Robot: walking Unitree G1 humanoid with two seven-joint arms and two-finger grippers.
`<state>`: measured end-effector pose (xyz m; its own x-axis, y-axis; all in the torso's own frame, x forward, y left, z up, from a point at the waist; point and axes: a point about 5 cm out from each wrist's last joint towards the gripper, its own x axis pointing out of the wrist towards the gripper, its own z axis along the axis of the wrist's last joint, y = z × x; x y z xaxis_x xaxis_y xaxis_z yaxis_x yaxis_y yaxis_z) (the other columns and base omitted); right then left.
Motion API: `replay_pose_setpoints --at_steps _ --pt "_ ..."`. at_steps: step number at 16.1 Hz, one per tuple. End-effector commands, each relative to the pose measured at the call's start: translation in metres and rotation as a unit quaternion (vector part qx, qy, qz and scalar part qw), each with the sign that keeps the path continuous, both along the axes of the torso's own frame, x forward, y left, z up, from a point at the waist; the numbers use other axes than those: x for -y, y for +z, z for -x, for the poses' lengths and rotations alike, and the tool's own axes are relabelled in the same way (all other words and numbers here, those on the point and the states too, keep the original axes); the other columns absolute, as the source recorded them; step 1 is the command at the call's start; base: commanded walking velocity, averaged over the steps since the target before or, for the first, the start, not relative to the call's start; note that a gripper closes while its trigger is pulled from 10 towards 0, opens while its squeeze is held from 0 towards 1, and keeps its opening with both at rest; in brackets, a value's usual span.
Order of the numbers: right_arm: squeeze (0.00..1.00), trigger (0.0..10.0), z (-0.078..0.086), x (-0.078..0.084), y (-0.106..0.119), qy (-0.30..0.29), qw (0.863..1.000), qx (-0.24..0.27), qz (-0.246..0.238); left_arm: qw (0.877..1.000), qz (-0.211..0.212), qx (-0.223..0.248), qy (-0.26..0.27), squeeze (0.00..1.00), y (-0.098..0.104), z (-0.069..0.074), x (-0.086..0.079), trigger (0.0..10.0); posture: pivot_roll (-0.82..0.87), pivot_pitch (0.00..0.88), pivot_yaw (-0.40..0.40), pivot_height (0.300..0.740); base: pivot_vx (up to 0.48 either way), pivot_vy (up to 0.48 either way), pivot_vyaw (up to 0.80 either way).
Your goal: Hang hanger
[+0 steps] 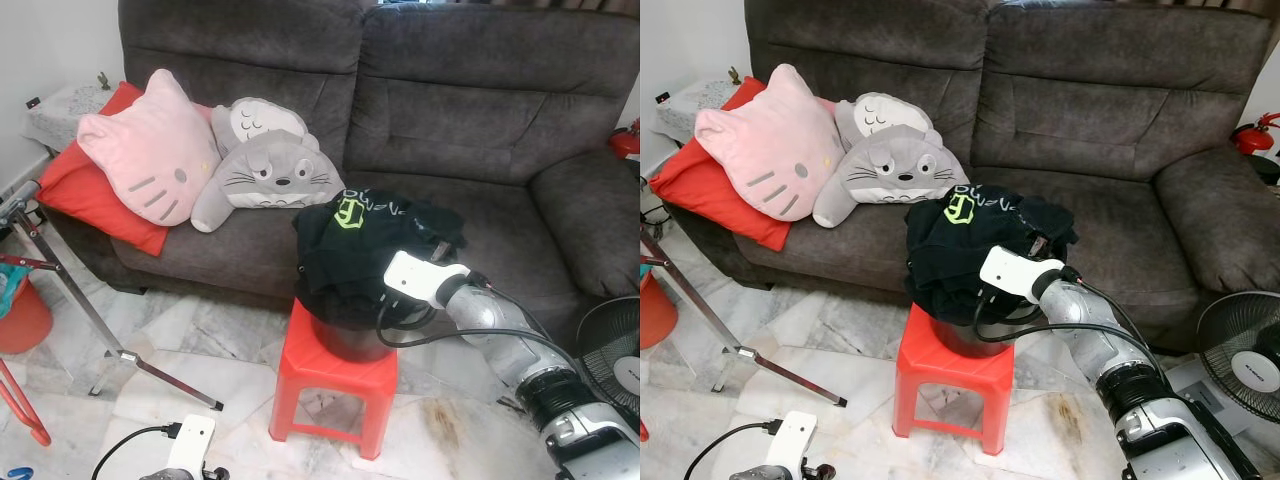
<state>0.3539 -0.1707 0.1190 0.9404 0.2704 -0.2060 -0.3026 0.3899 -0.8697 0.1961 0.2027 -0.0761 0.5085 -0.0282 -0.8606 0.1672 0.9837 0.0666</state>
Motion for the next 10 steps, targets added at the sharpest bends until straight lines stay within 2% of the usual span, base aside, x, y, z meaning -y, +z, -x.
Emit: replay_pose_setpoints --at_steps 1,6,10 --pt "0.00 0.0 -0.0025 -0.0030 0.0028 0.009 1.000 -0.001 -0.003 1.000 -0.004 -0.001 -0.005 0.00 -0.0007 0.0015 -0.0004 10.0 -0.14 0.000 -0.046 0.740 0.000 0.000 0.00" --pt "0.00 0.0 -0.0027 -0.0036 0.0025 0.011 1.000 -0.002 -0.001 1.000 -0.003 -0.002 -0.006 0.00 -0.0010 0.0020 -0.0003 10.0 -0.14 0.000 -0.048 0.740 0.000 0.000 0.00" --pt "0.00 0.0 -0.0043 0.0046 -0.0011 -0.021 1.000 -0.012 0.006 1.000 0.000 -0.004 -0.007 0.00 -0.0012 0.0023 0.0002 10.0 -0.14 0.000 -0.049 0.740 0.000 0.000 0.00"
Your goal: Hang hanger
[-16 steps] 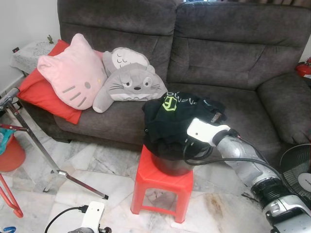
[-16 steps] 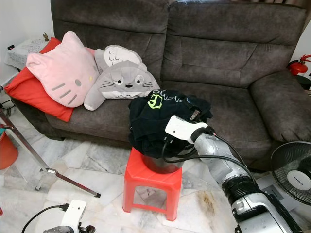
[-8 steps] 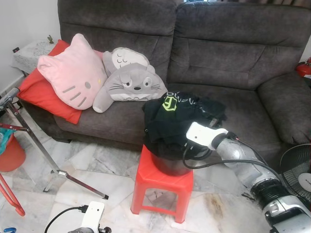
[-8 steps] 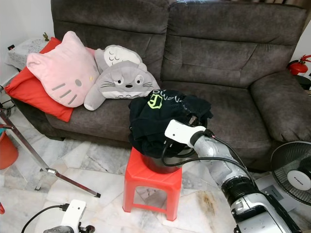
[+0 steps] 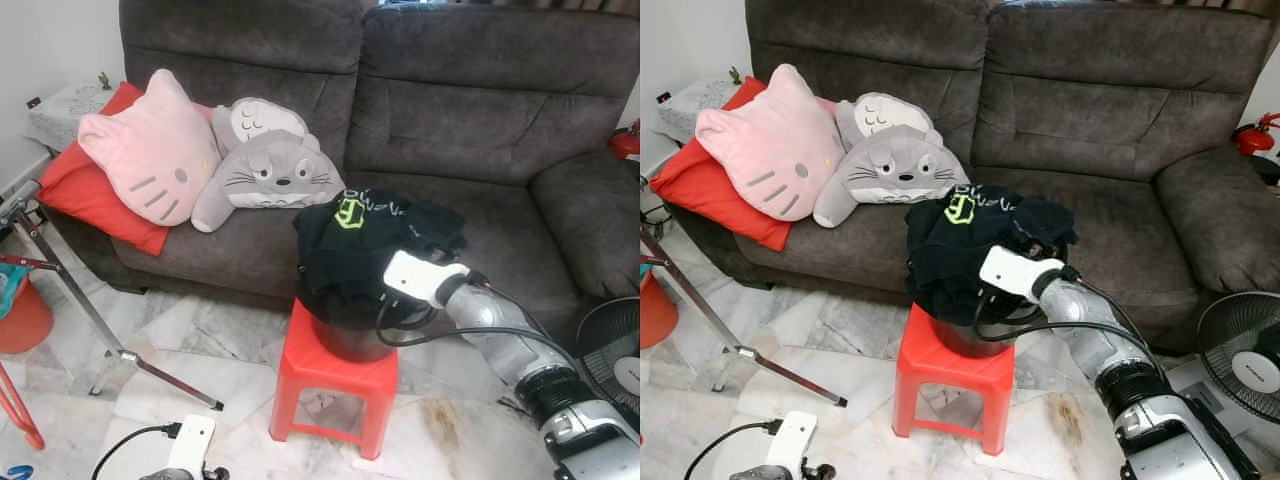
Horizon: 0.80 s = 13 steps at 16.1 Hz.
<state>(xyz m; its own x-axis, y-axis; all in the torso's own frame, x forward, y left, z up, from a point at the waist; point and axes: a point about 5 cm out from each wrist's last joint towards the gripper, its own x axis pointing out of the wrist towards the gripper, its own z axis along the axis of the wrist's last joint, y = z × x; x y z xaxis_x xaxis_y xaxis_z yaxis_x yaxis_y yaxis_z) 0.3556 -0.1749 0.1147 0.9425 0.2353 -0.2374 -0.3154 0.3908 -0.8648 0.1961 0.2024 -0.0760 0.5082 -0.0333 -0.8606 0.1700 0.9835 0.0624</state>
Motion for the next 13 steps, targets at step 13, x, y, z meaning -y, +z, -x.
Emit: replay_pose_setpoints --at_steps 13 --pt "0.00 0.0 -0.002 -0.012 0.009 0.026 0.999 0.022 -0.013 1.000 -0.003 -0.007 -0.007 0.00 -0.003 0.005 -0.001 10.0 -0.14 0.000 -0.051 0.740 0.000 0.000 0.00"
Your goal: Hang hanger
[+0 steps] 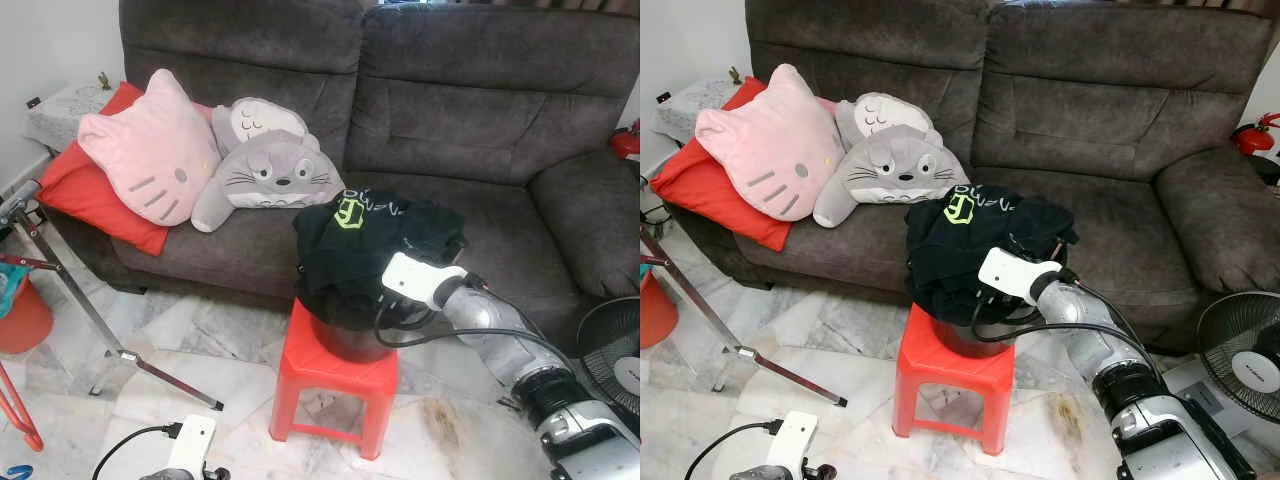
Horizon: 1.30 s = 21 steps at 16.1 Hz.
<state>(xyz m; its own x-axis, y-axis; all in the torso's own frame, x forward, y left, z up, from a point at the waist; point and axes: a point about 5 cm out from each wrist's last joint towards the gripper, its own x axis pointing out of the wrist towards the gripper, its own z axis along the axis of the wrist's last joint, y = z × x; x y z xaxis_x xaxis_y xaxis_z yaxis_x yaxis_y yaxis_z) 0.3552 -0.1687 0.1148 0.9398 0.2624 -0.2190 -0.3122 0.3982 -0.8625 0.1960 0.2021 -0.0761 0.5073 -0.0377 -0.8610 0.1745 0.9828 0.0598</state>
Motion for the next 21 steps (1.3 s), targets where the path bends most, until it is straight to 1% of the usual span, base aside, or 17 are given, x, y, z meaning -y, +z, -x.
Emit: replay_pose_setpoints --at_steps 1,4,6,7,9,11,14,16,17,18,20,21 --pt "0.00 0.0 -0.003 -0.006 0.009 0.014 1.000 0.016 -0.004 1.000 -0.004 -0.007 -0.005 0.00 -0.003 0.005 -0.001 10.0 -0.14 0.000 -0.051 0.740 0.000 0.000 0.00" --pt "0.00 0.0 -0.004 -0.001 0.010 0.000 1.000 0.020 0.004 1.000 -0.004 -0.007 -0.007 0.00 -0.003 0.006 -0.001 10.0 -0.14 0.000 -0.051 0.740 0.000 0.000 0.00" --pt "0.00 0.0 -0.007 0.010 0.017 -0.035 0.998 0.044 0.005 1.000 -0.005 -0.006 -0.006 0.00 -0.003 0.006 -0.001 10.0 -0.13 0.000 -0.053 0.740 0.000 0.000 0.00" --pt "0.00 0.0 -0.008 0.013 0.019 -0.043 0.998 0.051 0.005 1.000 -0.005 -0.006 -0.006 0.00 -0.003 0.006 -0.001 10.0 -0.13 0.000 -0.053 0.740 0.000 0.000 0.00" --pt "0.00 0.0 -0.012 0.023 0.033 -0.081 0.993 0.090 -0.013 1.000 -0.006 -0.005 -0.007 0.00 -0.002 0.005 -0.001 10.0 -0.13 0.000 -0.053 0.740 0.000 0.000 0.00" --pt "0.00 0.0 -0.014 0.028 0.048 -0.100 0.987 0.119 -0.048 1.000 -0.006 -0.003 -0.007 0.00 -0.002 0.004 -0.001 10.0 -0.14 0.000 -0.052 0.740 0.000 0.000 0.00" --pt "0.00 0.0 -0.017 0.029 0.065 -0.102 0.980 0.142 -0.094 1.000 -0.007 -0.002 -0.006 0.00 -0.001 0.003 -0.002 10.0 -0.14 0.000 -0.049 0.740 0.000 0.000 0.00" --pt "0.00 0.0 -0.019 0.029 0.076 -0.099 0.976 0.160 -0.111 1.000 -0.007 -0.002 -0.006 0.00 -0.001 0.003 -0.002 10.0 -0.14 0.000 -0.048 0.740 0.000 0.000 0.00" --pt "0.00 0.0 -0.020 0.026 0.089 -0.089 0.969 0.174 -0.150 1.000 -0.008 -0.001 -0.006 0.00 -0.001 0.002 -0.002 10.0 -0.14 0.000 -0.048 0.740 0.000 0.000 0.00" --pt "0.00 0.0 -0.020 0.025 0.093 -0.087 0.966 0.176 -0.168 1.000 -0.008 -0.001 -0.007 0.00 -0.001 0.002 -0.002 10.0 -0.14 0.000 -0.047 0.740 0.000 0.000 0.00" --pt "0.00 0.0 -0.021 0.027 0.101 -0.089 0.963 0.185 -0.173 1.000 -0.008 0.000 -0.006 0.00 -0.001 0.002 -0.002 10.0 -0.14 0.000 -0.048 0.740 0.000 0.000 0.00" --pt "0.00 0.0 -0.022 0.032 0.106 -0.097 0.962 0.194 -0.165 1.000 -0.008 0.000 -0.006 0.00 0.000 0.001 -0.002 10.0 -0.14 0.000 -0.047 0.740 0.000 0.000 0.00"
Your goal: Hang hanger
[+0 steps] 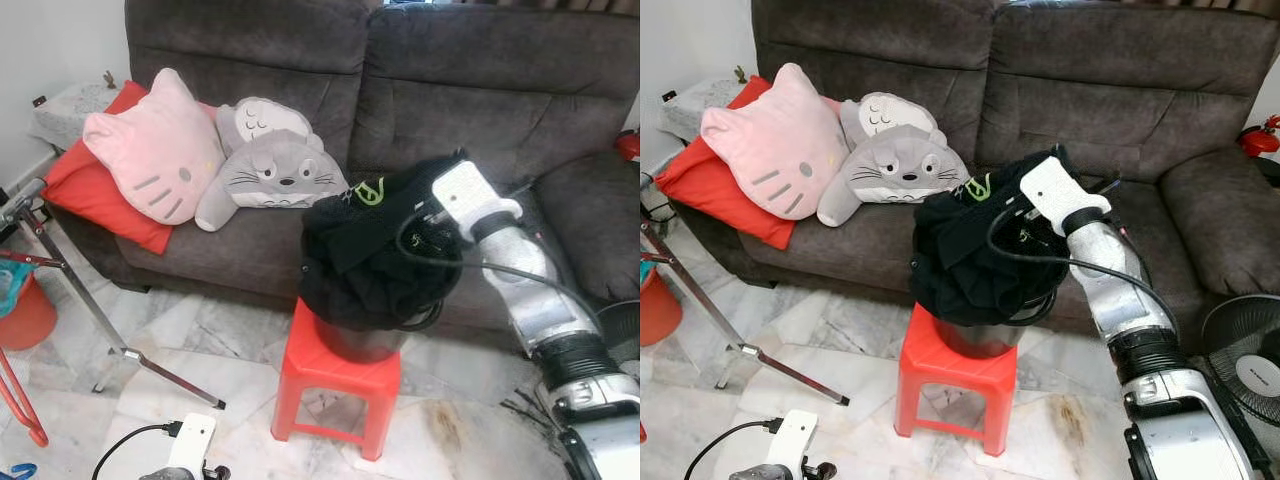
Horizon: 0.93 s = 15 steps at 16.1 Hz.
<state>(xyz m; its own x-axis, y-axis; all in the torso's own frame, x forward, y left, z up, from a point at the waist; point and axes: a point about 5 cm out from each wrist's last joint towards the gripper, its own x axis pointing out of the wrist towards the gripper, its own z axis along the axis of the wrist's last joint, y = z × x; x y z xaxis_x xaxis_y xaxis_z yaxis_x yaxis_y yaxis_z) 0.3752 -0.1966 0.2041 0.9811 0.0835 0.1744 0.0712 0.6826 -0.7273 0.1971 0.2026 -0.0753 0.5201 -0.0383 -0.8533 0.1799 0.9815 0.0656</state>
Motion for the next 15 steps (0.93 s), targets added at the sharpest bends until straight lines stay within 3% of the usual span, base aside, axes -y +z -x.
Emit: replay_pose_setpoints --at_steps 1,2,3,5,8,12,15 --pt "0.00 0.0 -0.002 0.006 0.019 -0.009 1.000 0.026 -0.003 1.000 -0.006 -0.008 -0.003 0.00 -0.001 0.002 -0.001 10.0 -0.14 0.000 -0.047 0.740 0.000 0.000 0.00" --pt "0.00 0.4 -0.003 0.007 0.020 -0.011 1.000 0.027 0.000 1.000 -0.006 -0.008 -0.003 0.00 -0.001 0.002 -0.001 10.0 -0.14 0.000 -0.048 0.740 0.000 0.000 0.00" --pt "0.00 4.1 -0.003 0.008 0.021 -0.016 0.999 0.026 0.011 1.000 -0.006 -0.008 -0.003 0.00 -0.001 0.002 -0.001 10.0 -0.14 0.000 -0.048 0.740 0.000 0.000 0.00" --pt "0.00 10.0 -0.004 0.014 0.023 -0.032 0.999 0.027 0.015 1.000 -0.006 -0.008 -0.003 0.00 -0.001 0.002 -0.001 10.0 -0.14 0.000 -0.048 0.740 0.000 0.000 0.00" --pt "0.00 10.0 -0.006 0.018 0.033 -0.046 0.998 0.042 0.009 1.000 -0.007 -0.009 -0.004 0.00 -0.001 0.003 -0.001 10.0 -0.14 0.000 -0.046 0.740 0.000 0.000 0.00" --pt "0.00 10.0 -0.005 0.013 0.053 -0.026 0.995 0.081 -0.042 1.000 -0.011 -0.009 -0.005 0.00 -0.001 0.003 -0.002 10.0 -0.14 0.000 -0.045 0.740 0.000 0.000 0.00" --pt "0.00 10.0 -0.005 0.015 0.059 -0.030 0.994 0.097 -0.045 1.000 -0.012 -0.009 -0.006 0.00 -0.001 0.003 -0.002 10.0 -0.14 0.000 -0.045 0.740 0.000 0.000 0.00"
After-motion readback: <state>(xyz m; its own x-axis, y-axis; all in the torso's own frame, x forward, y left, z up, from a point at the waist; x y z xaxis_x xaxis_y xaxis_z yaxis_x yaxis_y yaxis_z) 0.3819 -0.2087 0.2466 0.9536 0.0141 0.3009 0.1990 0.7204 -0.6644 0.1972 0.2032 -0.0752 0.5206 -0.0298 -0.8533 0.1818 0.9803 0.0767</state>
